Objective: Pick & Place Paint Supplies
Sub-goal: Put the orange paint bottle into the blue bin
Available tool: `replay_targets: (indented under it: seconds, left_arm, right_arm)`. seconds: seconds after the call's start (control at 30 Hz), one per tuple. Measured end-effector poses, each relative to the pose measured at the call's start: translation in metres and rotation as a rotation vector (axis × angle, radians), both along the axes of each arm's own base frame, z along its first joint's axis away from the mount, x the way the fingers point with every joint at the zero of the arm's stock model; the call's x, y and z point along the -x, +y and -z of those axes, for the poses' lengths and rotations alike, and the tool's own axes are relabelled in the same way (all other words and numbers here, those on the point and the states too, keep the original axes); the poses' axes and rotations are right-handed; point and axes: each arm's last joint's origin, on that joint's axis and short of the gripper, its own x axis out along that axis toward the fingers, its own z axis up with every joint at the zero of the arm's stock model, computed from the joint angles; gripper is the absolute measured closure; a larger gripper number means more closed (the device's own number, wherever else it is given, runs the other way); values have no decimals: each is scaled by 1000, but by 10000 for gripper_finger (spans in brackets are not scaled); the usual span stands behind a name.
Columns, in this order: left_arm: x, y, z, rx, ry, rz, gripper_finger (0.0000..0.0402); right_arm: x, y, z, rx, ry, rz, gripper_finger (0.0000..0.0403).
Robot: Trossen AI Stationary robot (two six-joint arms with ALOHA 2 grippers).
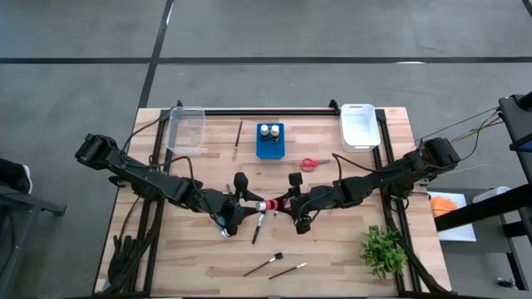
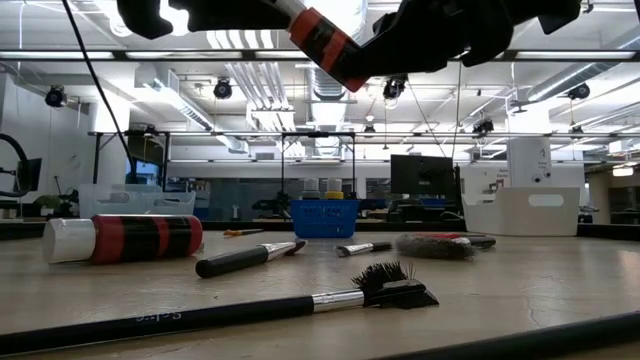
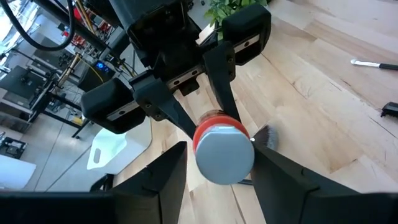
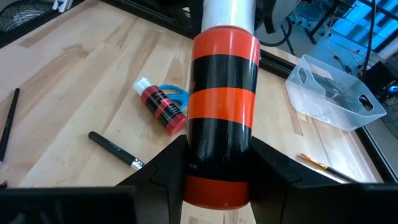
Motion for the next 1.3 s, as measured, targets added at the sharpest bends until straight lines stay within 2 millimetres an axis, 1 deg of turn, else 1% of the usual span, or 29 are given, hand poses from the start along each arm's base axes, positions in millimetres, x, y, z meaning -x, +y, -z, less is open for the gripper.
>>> replay_targets:
  seconds: [0.2,0.37,0.6,0.67,0.77,1.0,1.1,1.2,1.3]
  left_arm:
    - [0,0,-1,7,-6,-1,234]
    - [-2,4,-1,38,-8,-20,282]
    - [-3,9,-1,55,4,-42,282]
    - [-3,9,-1,58,3,-43,282]
    - [-4,9,-2,71,-1,-44,282]
    - [-4,10,-2,81,0,-61,282]
    - [-3,11,0,81,36,-77,282]
    - [-2,13,-2,98,94,-118,282]
    - [-1,15,-4,137,140,-181,282]
  right_arm:
    - [0,0,0,1,0,1,279]
    - [-1,0,1,8,4,2,279]
    - [-1,0,2,26,10,-22,279]
    - [-1,0,2,17,9,-27,272]
    - [-1,0,2,10,8,-14,246]
    - [-1,0,1,0,-4,-4,153]
    - [-1,0,1,1,-4,-1,119]
    - [-1,0,1,7,-6,12,95]
    - [0,-1,1,30,2,55,79]
